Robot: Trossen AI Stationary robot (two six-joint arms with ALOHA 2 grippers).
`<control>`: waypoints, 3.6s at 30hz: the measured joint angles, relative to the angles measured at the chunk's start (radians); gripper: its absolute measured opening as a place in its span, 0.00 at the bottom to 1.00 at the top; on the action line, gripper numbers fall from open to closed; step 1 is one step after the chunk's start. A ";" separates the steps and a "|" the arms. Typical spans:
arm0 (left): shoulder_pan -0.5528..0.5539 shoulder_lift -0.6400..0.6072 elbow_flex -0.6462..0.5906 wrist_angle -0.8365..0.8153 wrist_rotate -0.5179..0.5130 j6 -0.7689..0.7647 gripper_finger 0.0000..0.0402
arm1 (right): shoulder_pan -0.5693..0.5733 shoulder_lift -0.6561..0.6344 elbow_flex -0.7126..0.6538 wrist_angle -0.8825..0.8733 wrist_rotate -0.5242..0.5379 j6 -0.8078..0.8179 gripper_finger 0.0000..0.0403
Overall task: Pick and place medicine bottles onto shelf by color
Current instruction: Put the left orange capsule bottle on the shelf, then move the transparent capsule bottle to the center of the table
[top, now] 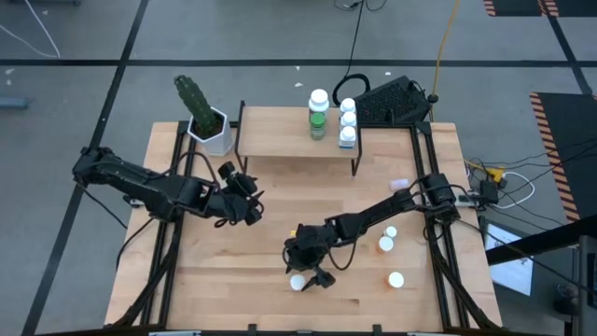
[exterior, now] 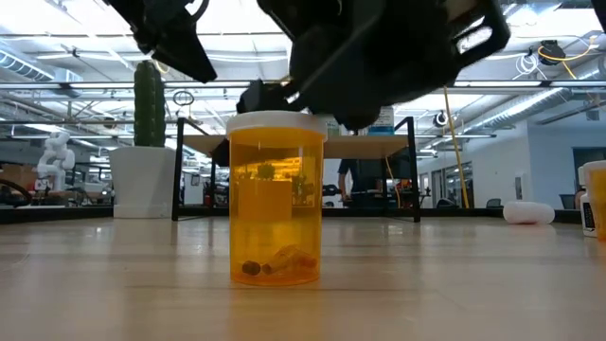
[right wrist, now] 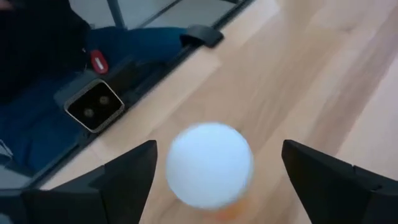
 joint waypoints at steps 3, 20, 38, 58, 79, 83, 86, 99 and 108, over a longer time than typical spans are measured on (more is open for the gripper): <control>0.010 0.000 0.000 0.002 0.000 0.004 0.50 | 0.001 0.000 0.000 -0.006 0.001 -0.026 0.80; 0.016 0.000 0.000 0.003 0.012 -0.005 0.50 | -0.016 -0.001 0.000 -0.006 0.030 -0.054 0.54; 0.015 0.000 0.000 -0.001 0.019 -0.006 0.50 | -0.234 -0.467 0.000 -0.394 0.432 -0.084 0.52; 0.015 0.000 0.000 0.001 0.019 0.029 0.50 | -0.566 -0.557 -0.023 -0.432 0.714 0.135 0.52; 0.039 0.000 -0.001 0.008 0.019 0.035 0.50 | -0.629 -0.532 -0.055 -0.394 0.634 0.142 0.55; 0.039 0.000 -0.001 0.008 0.019 0.035 0.50 | -0.629 -0.531 -0.055 -0.390 0.636 0.141 0.60; 0.039 0.000 -0.001 0.008 0.019 0.035 0.50 | -0.629 -0.532 -0.055 -0.382 0.635 0.139 0.63; 0.039 0.000 -0.001 0.008 0.020 0.042 0.50 | -0.595 -0.592 -0.057 -0.378 0.654 0.060 0.68; 0.045 0.000 -0.001 0.061 0.020 0.103 0.50 | -0.426 -0.776 -0.056 -0.622 0.788 0.039 0.64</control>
